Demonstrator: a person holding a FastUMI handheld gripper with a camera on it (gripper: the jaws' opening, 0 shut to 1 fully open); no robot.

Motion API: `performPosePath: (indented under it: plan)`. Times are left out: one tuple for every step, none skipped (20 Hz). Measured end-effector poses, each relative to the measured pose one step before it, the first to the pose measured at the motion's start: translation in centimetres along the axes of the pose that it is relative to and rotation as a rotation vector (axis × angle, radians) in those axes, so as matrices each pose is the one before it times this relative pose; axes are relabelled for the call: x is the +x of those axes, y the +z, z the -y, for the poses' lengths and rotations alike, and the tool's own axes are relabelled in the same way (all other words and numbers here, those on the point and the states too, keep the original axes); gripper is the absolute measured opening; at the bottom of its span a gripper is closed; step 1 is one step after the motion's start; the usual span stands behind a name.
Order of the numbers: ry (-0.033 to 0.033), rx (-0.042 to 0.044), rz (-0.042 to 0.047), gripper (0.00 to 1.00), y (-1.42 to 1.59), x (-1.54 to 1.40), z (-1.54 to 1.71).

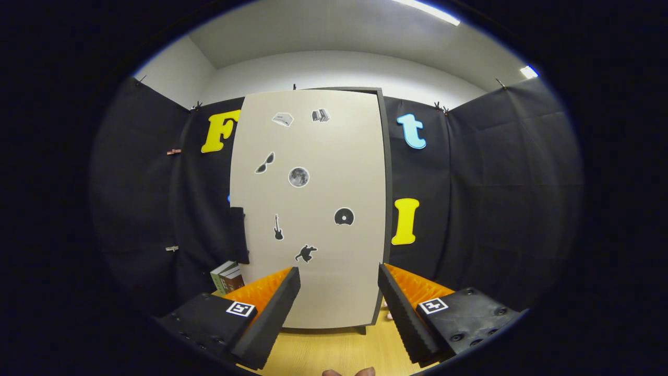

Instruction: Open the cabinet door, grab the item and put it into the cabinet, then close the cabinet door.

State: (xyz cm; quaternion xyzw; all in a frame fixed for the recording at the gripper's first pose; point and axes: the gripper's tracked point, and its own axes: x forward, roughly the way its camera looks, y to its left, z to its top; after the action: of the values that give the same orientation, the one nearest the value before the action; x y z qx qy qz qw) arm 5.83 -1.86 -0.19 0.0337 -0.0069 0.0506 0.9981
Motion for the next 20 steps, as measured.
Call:
performPosePath:
  plan:
    - [-0.00017, -0.00213, -0.00557, 0.97, -0.243, -0.081, 0.069]
    - [0.00334, 0.00001, -0.00397, 0.97, -0.050, -0.094, 0.015]
    - [0.00267, 0.00160, 0.00061, 0.98, -0.064, -0.049, -0.011]
    - [-0.00061, 0.00074, -0.00004, 0.98, 0.021, -0.058, 0.090]
    - [0.00341, 0.00527, -0.00104, 0.97, -0.072, 0.006, -0.051]
    - [0.00103, 0.01084, -0.00116, 0.98, 0.041, -0.076, 0.023]
    - [0.00370, 0.01196, 0.00140, 0.98, 0.132, -0.068, -0.045]
    - [0.00287, 0.00714, 0.00469, 0.98, 0.220, -0.069, -0.064]
    - [0.00511, 0.00044, 0.00521, 0.98, 0.115, -0.078, -0.083]
    - [0.00398, -0.00431, 0.00303, 0.97, 0.121, -0.008, 0.013]
    - [0.00492, -0.00333, 0.00227, 0.97, 0.019, -0.083, 0.020]
    - [0.00469, -0.00204, 0.00491, 0.97, 0.100, -0.032, 0.037]
    - [0.00318, -0.00139, 0.00177, 0.97, 0.039, -0.077, 0.118]
    - [0.00237, -0.00110, -0.00023, 0.97, -0.025, 0.023, 0.105]
    - [0.00330, -0.00043, 0.00111, 0.97, -0.049, 0.091, 0.056]
    - [0.00210, -0.00113, -0.00143, 0.97, -0.065, 0.045, 0.094]
    - [0.00274, -0.00194, -0.00026, 0.97, -0.131, 0.026, 0.011]
    - [0.00251, -0.00135, -0.00269, 0.97, -0.094, 0.031, -0.016]
    - [0.00177, -0.00333, -0.00145, 0.97, -0.129, 0.075, 0.001]
    - [-0.00016, -0.00724, 0.00261, 0.97, -0.058, 0.024, 0.045]
